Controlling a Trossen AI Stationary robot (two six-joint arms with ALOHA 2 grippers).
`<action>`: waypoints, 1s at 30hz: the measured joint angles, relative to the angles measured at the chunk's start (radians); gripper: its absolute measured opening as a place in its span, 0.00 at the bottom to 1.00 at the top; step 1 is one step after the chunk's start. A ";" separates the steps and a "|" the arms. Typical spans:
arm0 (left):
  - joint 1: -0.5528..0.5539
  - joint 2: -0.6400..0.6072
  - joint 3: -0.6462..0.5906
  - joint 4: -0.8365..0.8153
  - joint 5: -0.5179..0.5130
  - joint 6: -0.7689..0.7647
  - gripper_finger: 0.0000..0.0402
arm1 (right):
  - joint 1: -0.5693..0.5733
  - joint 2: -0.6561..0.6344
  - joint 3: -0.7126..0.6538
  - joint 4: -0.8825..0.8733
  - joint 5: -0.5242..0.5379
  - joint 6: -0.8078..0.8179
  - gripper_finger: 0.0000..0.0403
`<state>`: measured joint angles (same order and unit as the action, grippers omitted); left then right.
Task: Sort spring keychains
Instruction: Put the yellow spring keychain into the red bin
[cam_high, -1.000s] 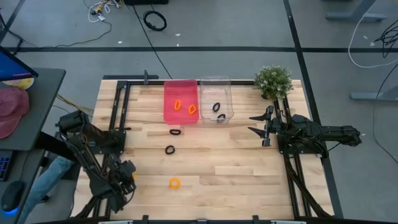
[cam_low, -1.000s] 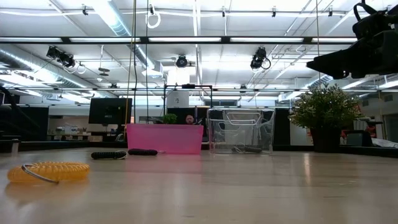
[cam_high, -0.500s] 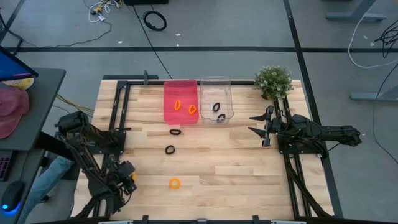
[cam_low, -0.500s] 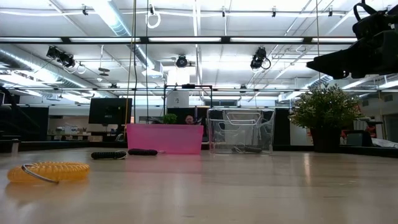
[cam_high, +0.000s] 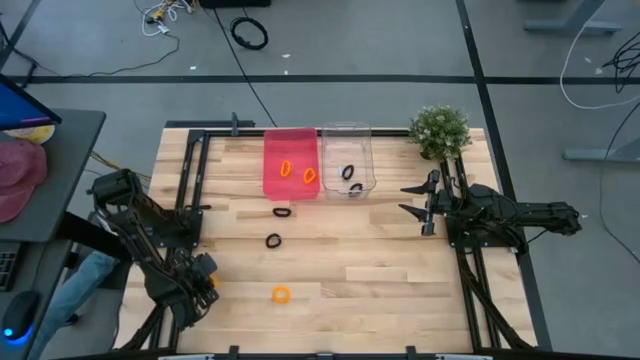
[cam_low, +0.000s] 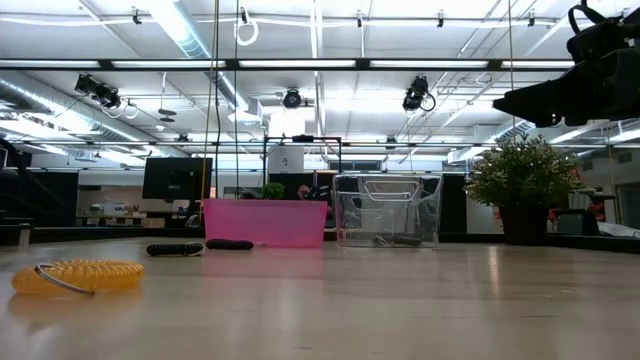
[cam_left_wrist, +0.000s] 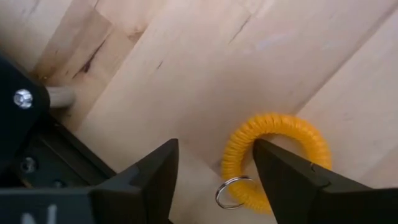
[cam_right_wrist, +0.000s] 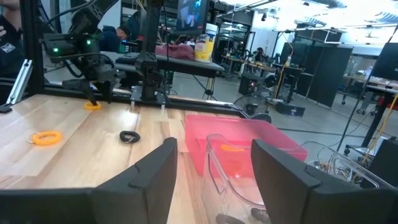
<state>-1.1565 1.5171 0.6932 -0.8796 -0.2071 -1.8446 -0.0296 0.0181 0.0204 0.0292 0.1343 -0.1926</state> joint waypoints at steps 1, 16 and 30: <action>0.001 -0.004 0.000 0.005 0.003 0.001 0.53 | 0.000 0.000 0.000 0.000 0.000 0.000 0.52; 0.081 -0.059 -0.049 0.137 0.031 0.239 0.04 | 0.000 0.000 0.000 0.000 0.000 0.000 0.52; 0.266 -0.057 -0.039 0.214 -0.444 0.597 0.03 | 0.000 0.000 0.000 0.000 0.000 0.000 0.52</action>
<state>-0.8910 1.4605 0.6544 -0.6657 -0.6516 -1.2472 -0.0296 0.0181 0.0204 0.0292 0.1341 -0.1928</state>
